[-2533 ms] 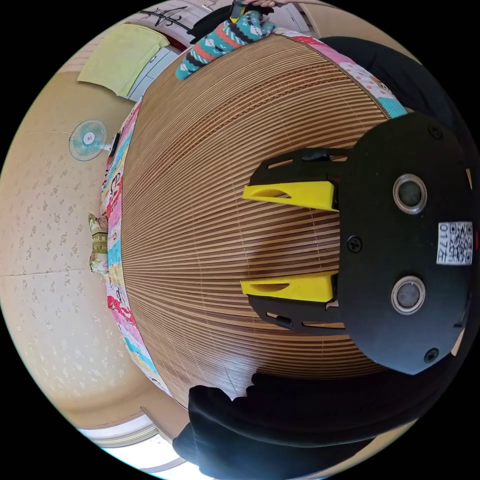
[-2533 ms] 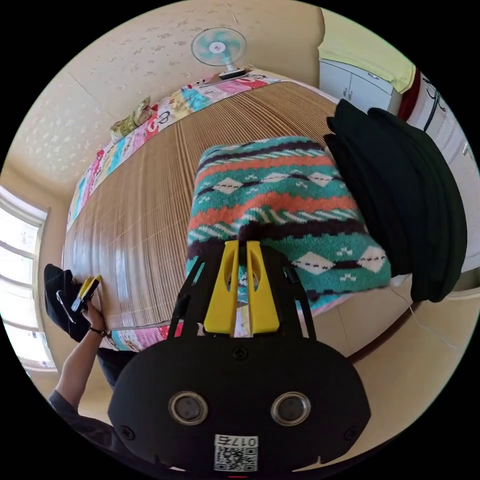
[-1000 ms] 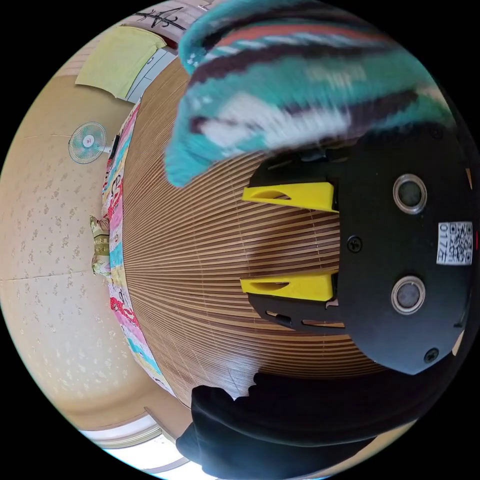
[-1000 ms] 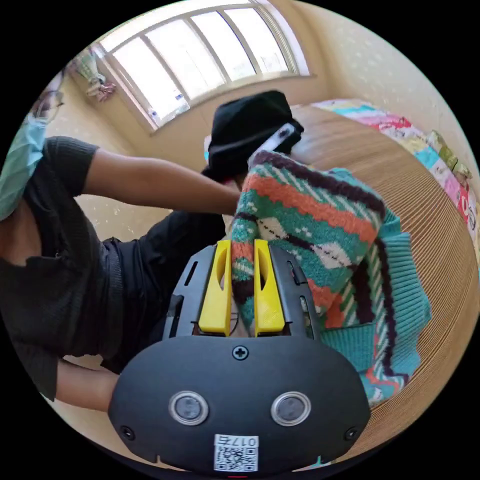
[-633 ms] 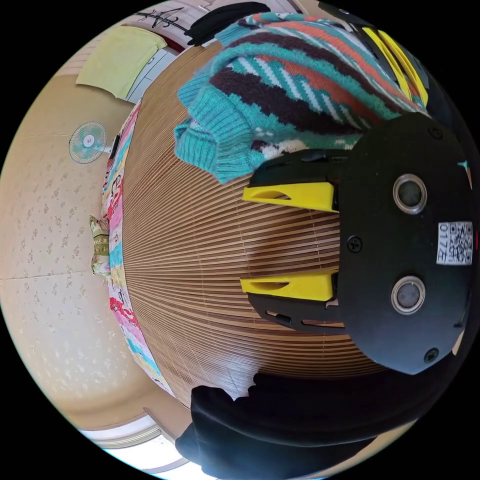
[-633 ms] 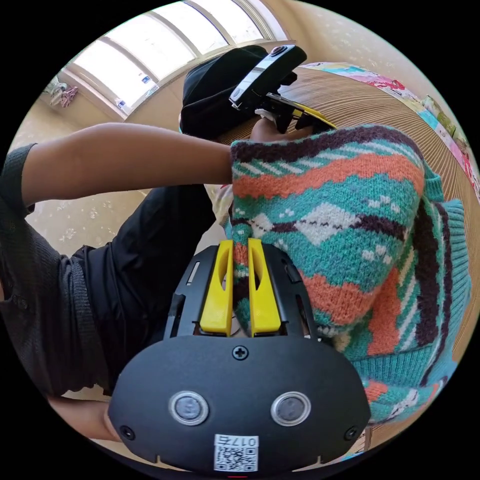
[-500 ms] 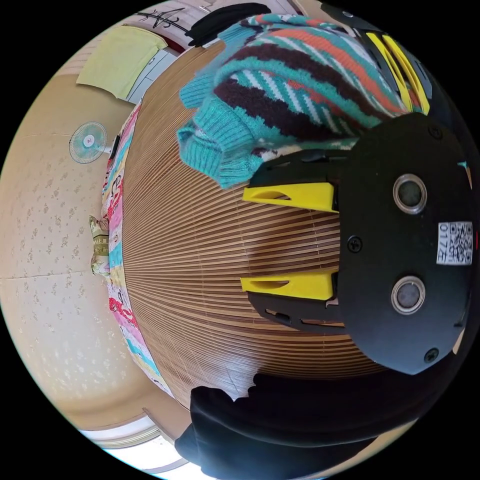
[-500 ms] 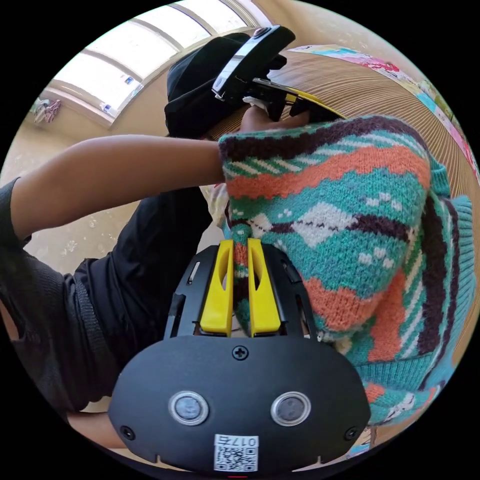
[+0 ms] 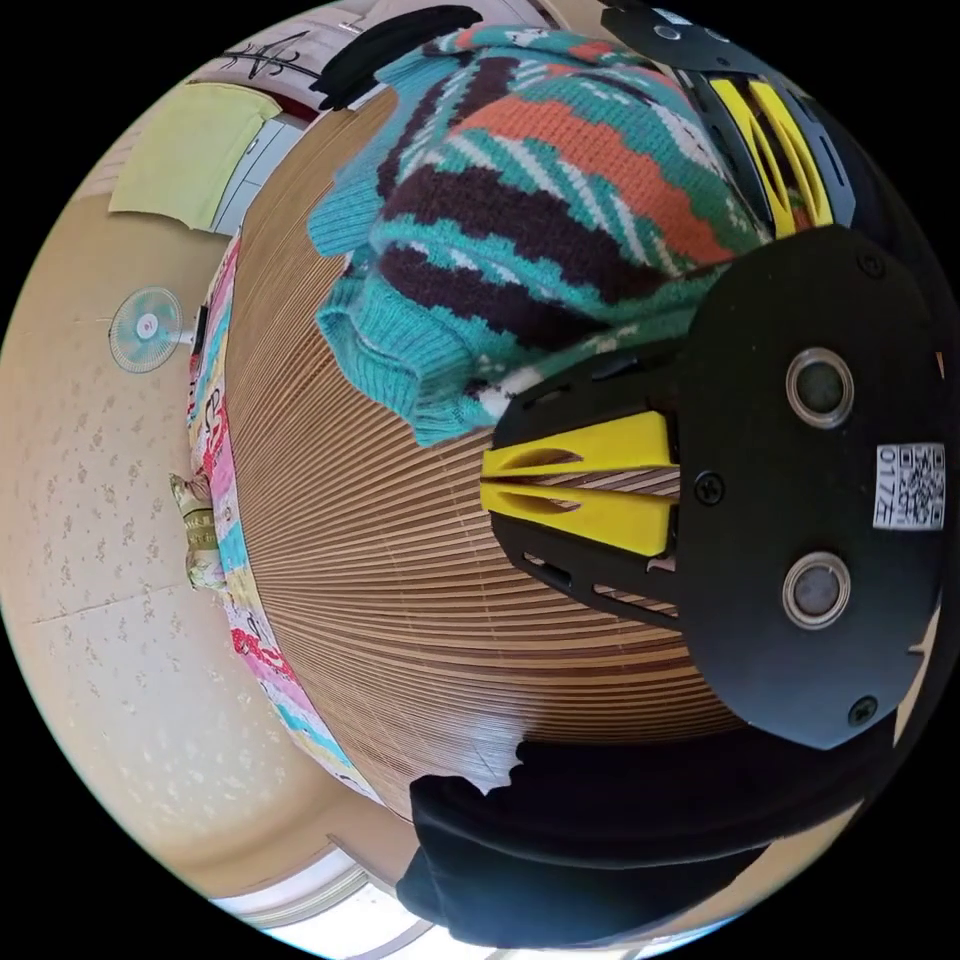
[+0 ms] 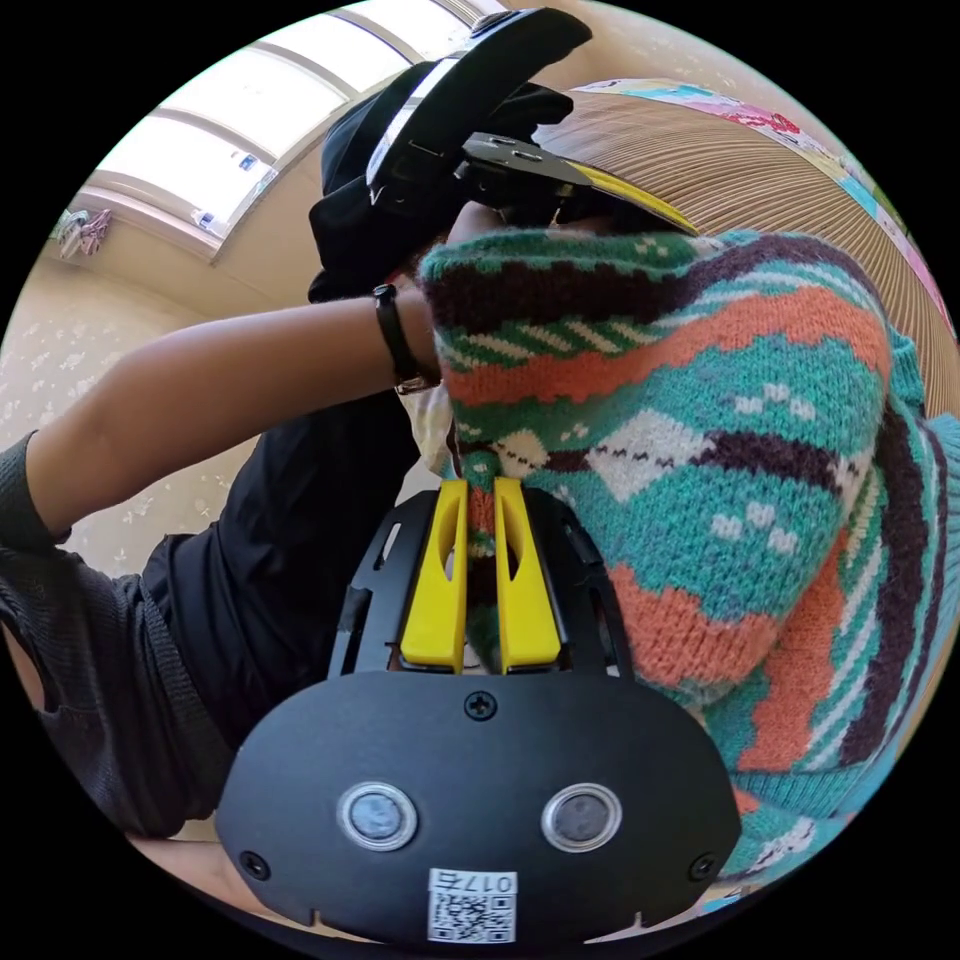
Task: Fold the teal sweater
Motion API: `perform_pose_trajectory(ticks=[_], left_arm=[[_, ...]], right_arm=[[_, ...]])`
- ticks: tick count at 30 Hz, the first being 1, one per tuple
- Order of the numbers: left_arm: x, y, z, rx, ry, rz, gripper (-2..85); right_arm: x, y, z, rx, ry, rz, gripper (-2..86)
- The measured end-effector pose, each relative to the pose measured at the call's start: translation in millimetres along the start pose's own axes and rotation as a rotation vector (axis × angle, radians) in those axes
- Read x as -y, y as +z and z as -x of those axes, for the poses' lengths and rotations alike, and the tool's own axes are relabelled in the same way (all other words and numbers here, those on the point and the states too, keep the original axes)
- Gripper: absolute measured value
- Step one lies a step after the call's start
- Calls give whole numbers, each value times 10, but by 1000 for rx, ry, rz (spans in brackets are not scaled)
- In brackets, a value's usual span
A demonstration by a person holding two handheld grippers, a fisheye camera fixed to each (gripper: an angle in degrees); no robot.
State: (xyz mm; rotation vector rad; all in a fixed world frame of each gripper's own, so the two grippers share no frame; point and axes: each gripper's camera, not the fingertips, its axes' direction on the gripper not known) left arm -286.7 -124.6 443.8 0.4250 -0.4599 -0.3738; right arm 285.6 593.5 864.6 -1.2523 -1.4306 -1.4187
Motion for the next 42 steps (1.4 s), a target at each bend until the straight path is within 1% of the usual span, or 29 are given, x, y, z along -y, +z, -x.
perform_pose_trajectory(ticks=[1,4,5,6,7,8,9,11,15,16,18,21,25,29,31,33,35,39,42], left_arm=[[6,-23,51,-10,-20,7,-8],[-89,-204,449,-138,-190,-2,-9],[-192,-311,646,-232,-261,-44,-9],[-327,-435,828,-375,-301,-128,-9],[-399,-499,907,-452,-308,-180,-8],[-537,-610,1048,-582,-323,-276,-7],[-647,-680,1169,-653,-364,-322,-5],[-700,-707,1281,-655,-439,-283,3],[-414,-621,1294,-634,-414,-109,92],[-362,-607,1296,-640,-414,-95,96],[-111,-488,1306,-629,-420,28,110],[61,-384,1342,-604,-449,103,111],[116,-246,1457,-664,-500,117,101],[62,-123,1686,-862,-556,70,97],[88,-148,1703,-872,-536,62,93],[156,-249,1605,-832,-489,50,88],[208,-297,1542,-850,-443,60,85],[161,-276,1551,-984,-411,110,78],[41,-286,1562,-952,-393,158,80]], right_arm=[[10,26,-23,3,1,-3,54],[28,89,-63,3,0,-10,54],[27,113,-72,-2,-2,-14,54],[26,123,-76,-4,-3,-17,54],[25,144,-84,-7,-3,-22,54],[27,164,-92,-10,-5,-27,54],[27,174,-96,-11,-6,-29,54],[27,205,-112,-14,-10,-37,54],[37,247,-134,-17,-13,-44,54],[41,258,-141,-18,-13,-46,54],[46,273,-148,-18,-14,-49,54],[56,294,-155,-21,-16,-55,54],[64,315,-132,-34,-17,-65,54],[50,326,-52,-67,-11,-83,54],[53,329,4,-89,3,-79,54],[61,332,86,-123,38,-63,54],[29,350,287,-223,73,-41,54],[-152,414,635,-376,99,-47,52],[-369,424,916,-451,62,-39,48]])
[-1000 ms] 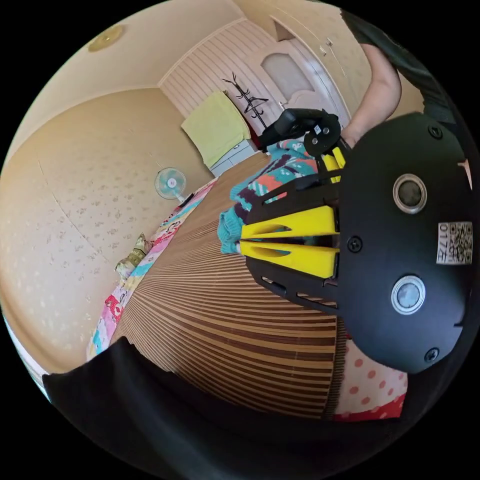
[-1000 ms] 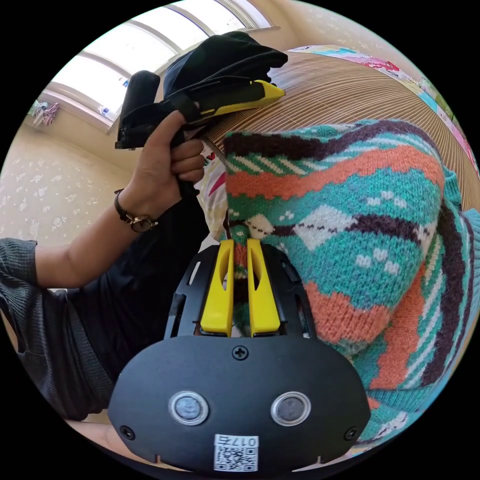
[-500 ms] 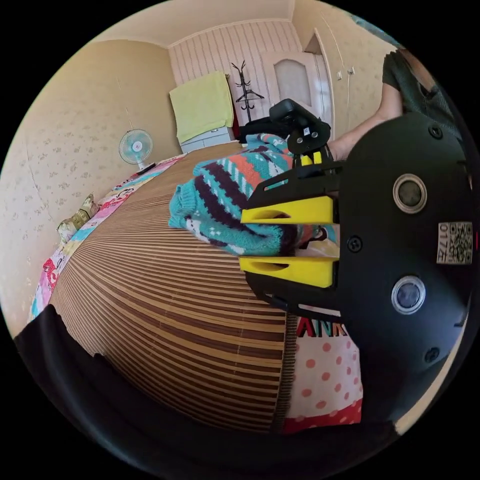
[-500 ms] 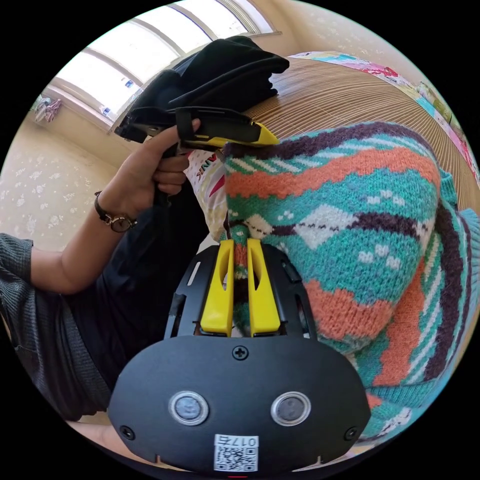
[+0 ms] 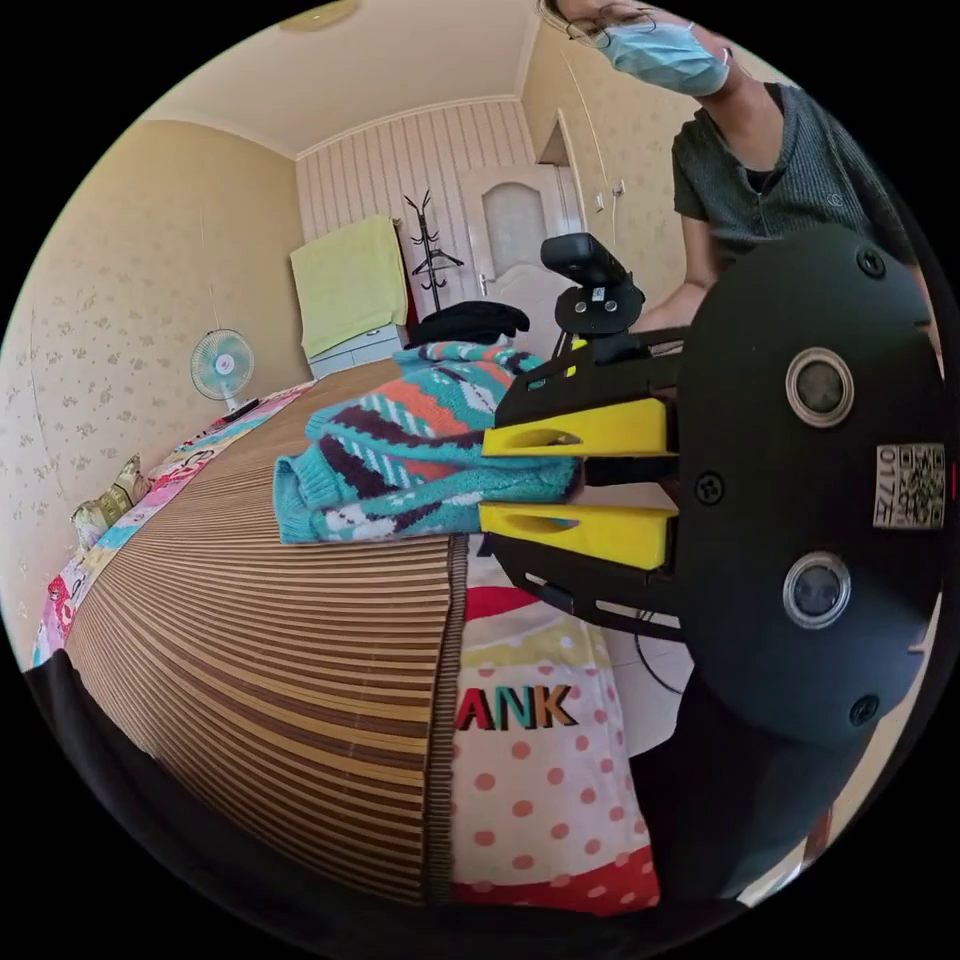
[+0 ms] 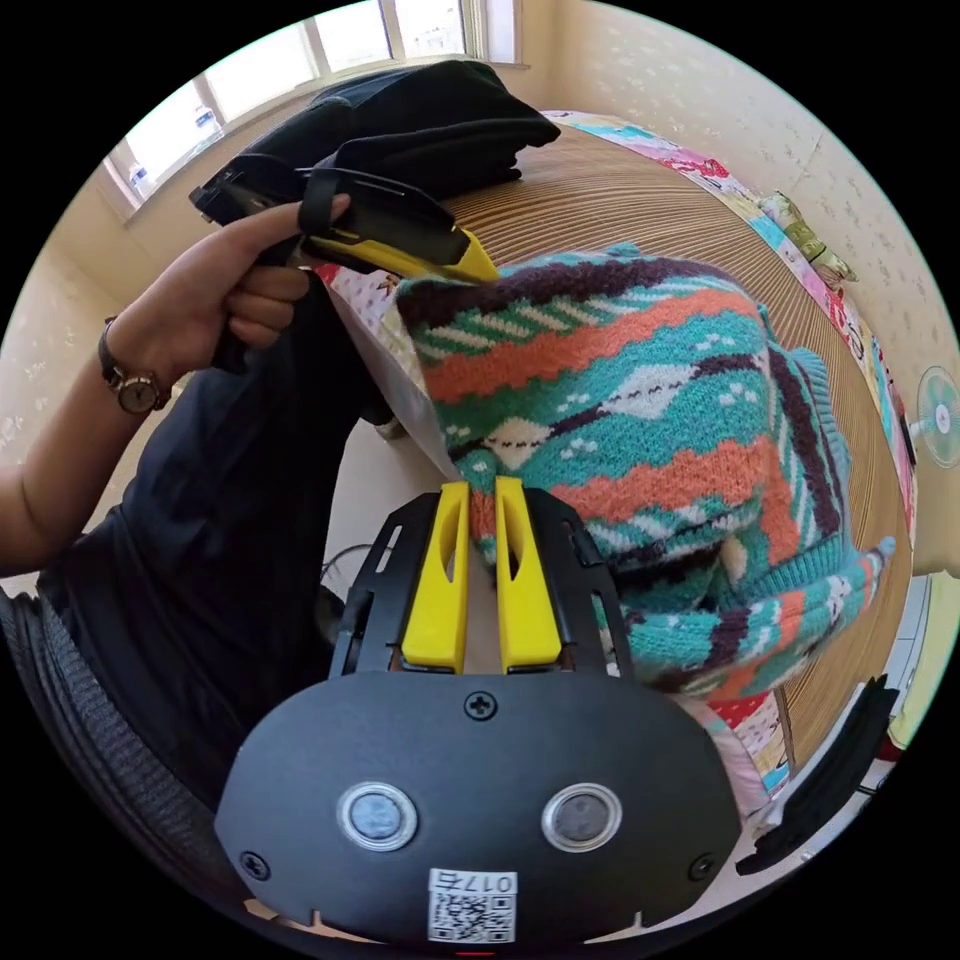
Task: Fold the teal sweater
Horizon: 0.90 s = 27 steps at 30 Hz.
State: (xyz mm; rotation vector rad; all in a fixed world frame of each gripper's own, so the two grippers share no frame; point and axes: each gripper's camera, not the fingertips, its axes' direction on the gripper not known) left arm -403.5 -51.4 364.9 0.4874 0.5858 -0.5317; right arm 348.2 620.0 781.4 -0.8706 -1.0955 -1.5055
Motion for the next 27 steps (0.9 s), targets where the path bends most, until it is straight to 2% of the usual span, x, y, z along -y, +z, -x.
perform_pose_trajectory(ticks=[10,13,16,18,19,22,24,26,27], left_arm=[[-561,-82,348,83,-87,9,119],[-668,-24,542,-12,-112,25,120],[-731,119,792,-240,-156,58,97],[-773,248,941,-527,-157,83,86],[-779,272,939,-587,-138,92,84],[-805,140,706,-718,78,100,76],[-875,-173,479,-879,297,33,64],[-962,-395,328,-1045,459,-8,56],[-1023,-525,224,-1133,556,-16,53]], right_arm=[[-657,-549,23,36,65,-105,33],[-664,-609,-6,34,45,-103,32],[-657,-656,-42,40,0,-98,32],[-662,-730,-89,75,-29,-105,33],[-655,-805,-126,112,-51,-109,33],[-664,-1151,-123,201,-168,-181,35],[-702,-1431,-87,273,-243,-271,38],[-789,-1871,-161,459,-276,-479,46],[-802,-1956,-197,531,-282,-522,49]])
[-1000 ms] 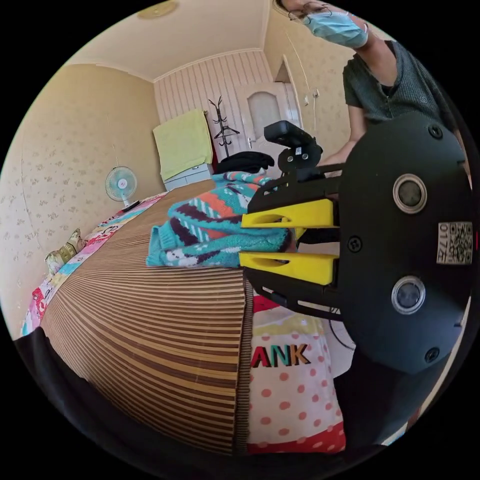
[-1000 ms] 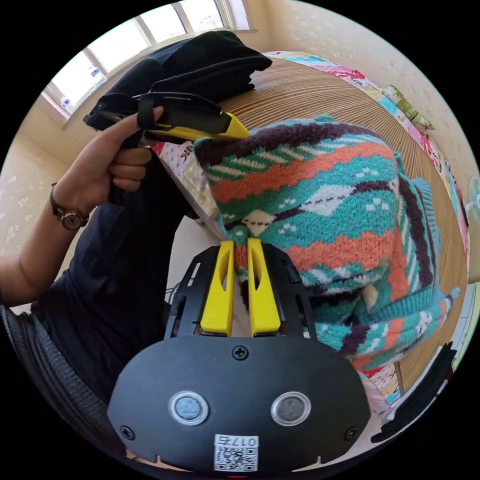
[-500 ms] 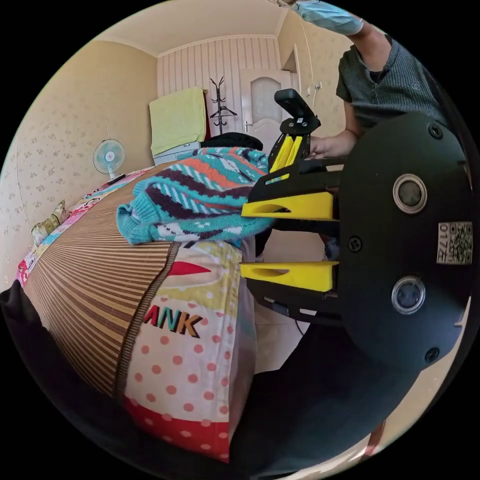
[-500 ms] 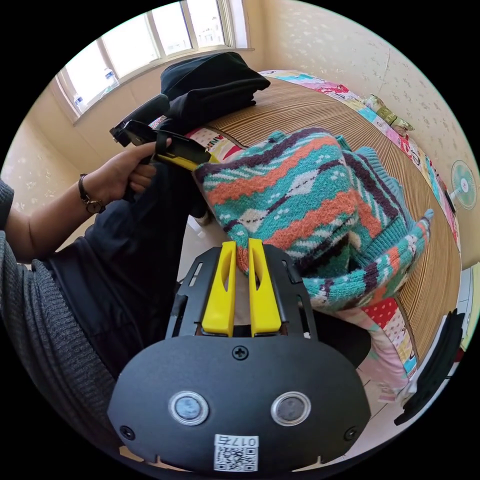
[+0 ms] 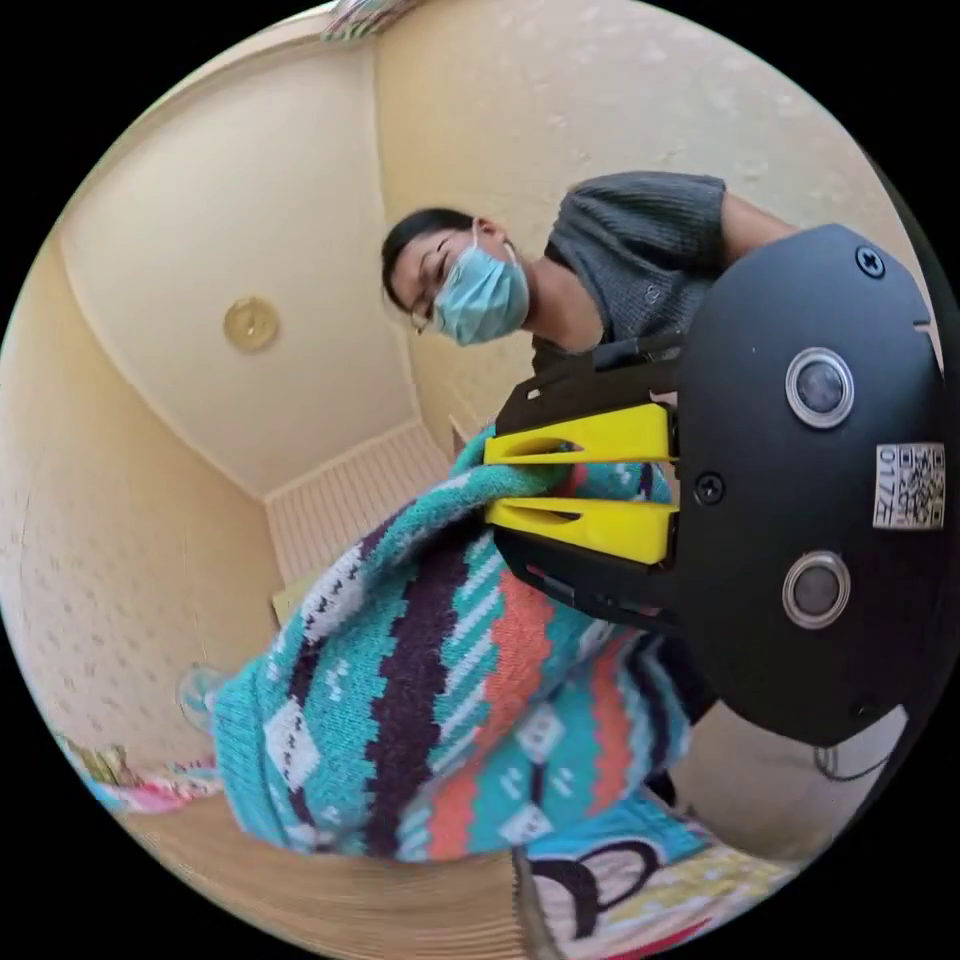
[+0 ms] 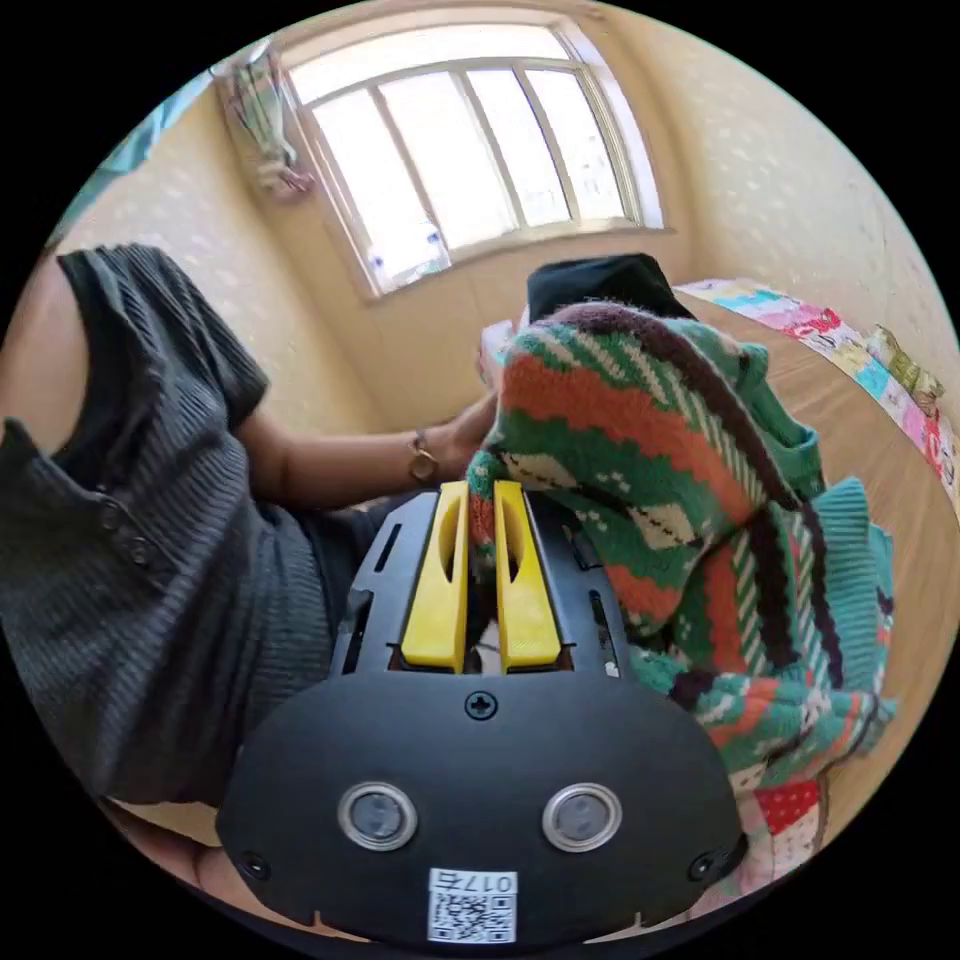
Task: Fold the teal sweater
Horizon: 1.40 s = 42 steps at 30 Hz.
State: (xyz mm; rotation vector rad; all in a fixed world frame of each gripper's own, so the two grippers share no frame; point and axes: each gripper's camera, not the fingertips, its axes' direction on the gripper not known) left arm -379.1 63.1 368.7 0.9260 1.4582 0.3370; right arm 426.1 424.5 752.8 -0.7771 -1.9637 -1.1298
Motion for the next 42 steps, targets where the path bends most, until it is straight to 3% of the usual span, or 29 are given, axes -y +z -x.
perform_pose_trajectory(ticks=[5,9,15,20,22,27,29,34,42], left_arm=[[-81,72,-887,-230,400,40,50],[-341,-5,-1583,-462,693,-9,45],[-607,374,-2540,-852,972,211,45],[-937,824,-2946,-1003,1038,301,45],[-1060,956,-3049,-1043,1062,314,45],[-1289,1345,-2988,-1173,1009,285,44],[-1336,1440,-2967,-1183,997,289,44],[-1425,1426,-3001,-1095,1021,279,44],[-1380,1302,-2913,-705,1012,297,46]], right_arm=[[169,-416,-87,463,9,-209,54],[19,-851,-259,631,19,-365,38],[-239,-1247,-480,166,226,-251,54],[-299,-953,-717,-282,406,-27,144],[-296,-742,-849,-322,463,56,164],[-252,-353,-1023,-106,521,-1,147],[-194,-280,-972,-137,556,-6,77],[-146,-901,-718,-297,636,-156,66],[235,-2413,353,-730,576,-394,63]])
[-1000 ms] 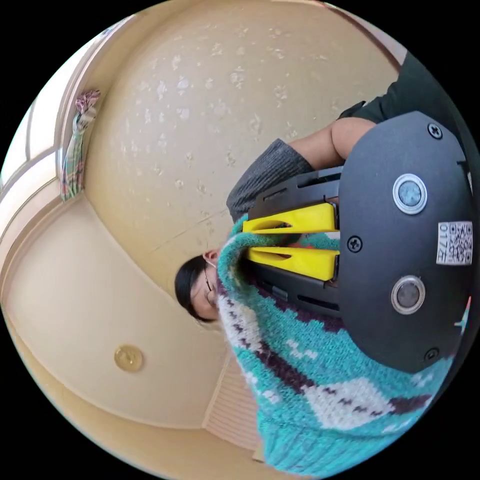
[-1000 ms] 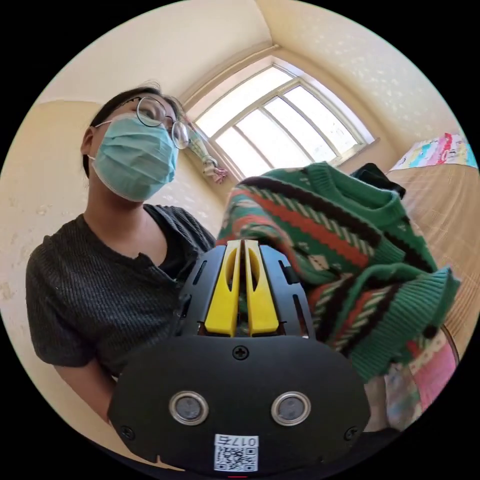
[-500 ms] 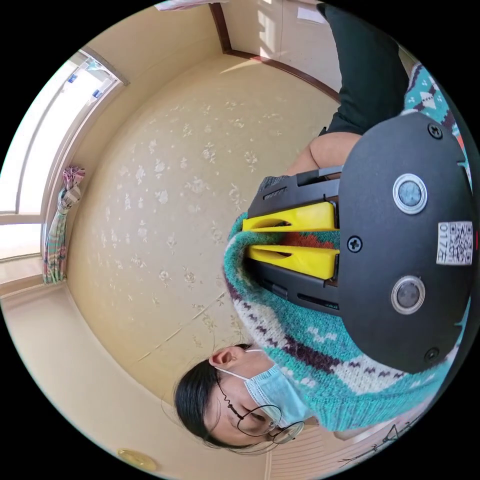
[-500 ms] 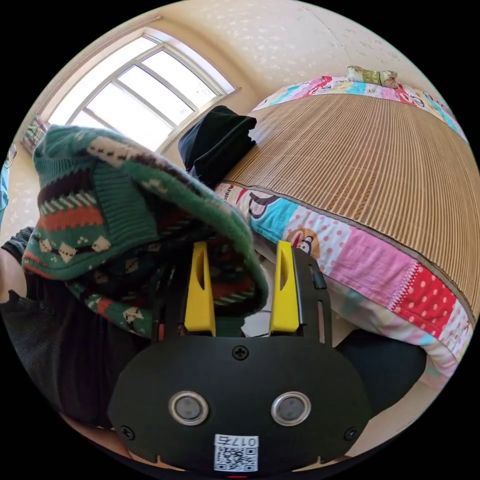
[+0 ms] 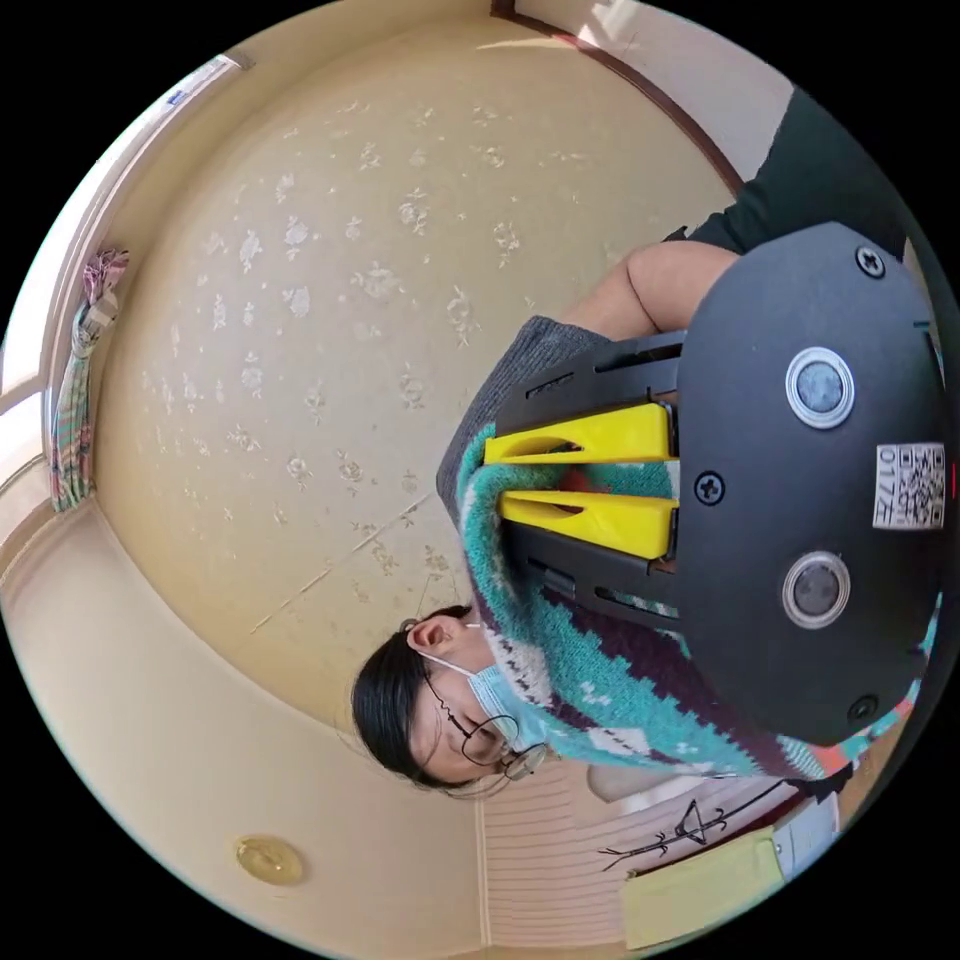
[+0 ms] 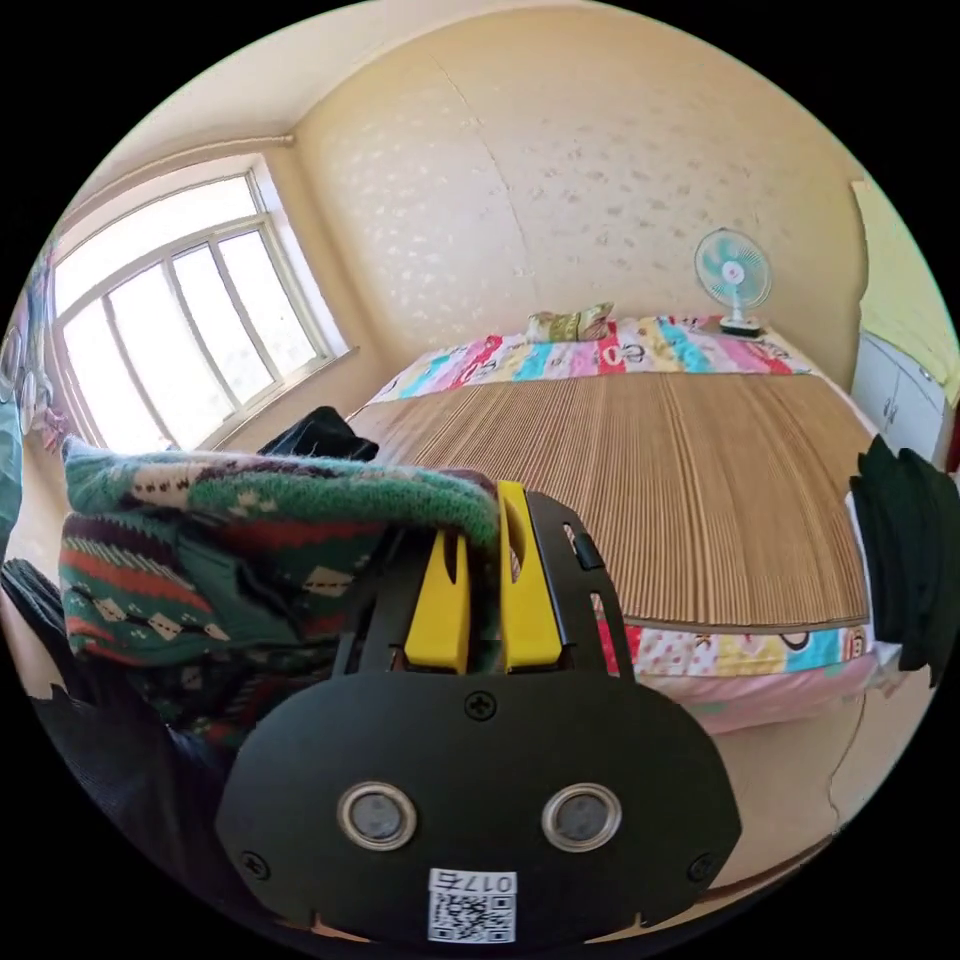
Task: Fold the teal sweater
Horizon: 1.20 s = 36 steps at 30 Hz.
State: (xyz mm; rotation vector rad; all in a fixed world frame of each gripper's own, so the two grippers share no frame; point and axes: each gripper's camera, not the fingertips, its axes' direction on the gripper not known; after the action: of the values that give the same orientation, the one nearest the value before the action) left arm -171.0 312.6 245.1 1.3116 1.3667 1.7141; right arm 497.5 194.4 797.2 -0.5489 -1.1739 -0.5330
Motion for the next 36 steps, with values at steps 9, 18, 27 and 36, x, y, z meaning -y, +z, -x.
perform_pose_trajectory(ticks=[9,18,27,36], left_arm=[[-727,-816,459,350,-242,-176,44],[-1428,-910,1791,502,-873,-88,44],[-1415,-546,2403,779,-921,-72,42],[-452,-1022,3706,981,-767,-192,43]], right_arm=[[-62,-1681,489,-205,151,-511,62],[-537,-2937,1059,-367,241,-968,62],[-789,-3377,1707,-510,168,-1252,61],[334,-2563,1385,-668,104,-1173,61]])
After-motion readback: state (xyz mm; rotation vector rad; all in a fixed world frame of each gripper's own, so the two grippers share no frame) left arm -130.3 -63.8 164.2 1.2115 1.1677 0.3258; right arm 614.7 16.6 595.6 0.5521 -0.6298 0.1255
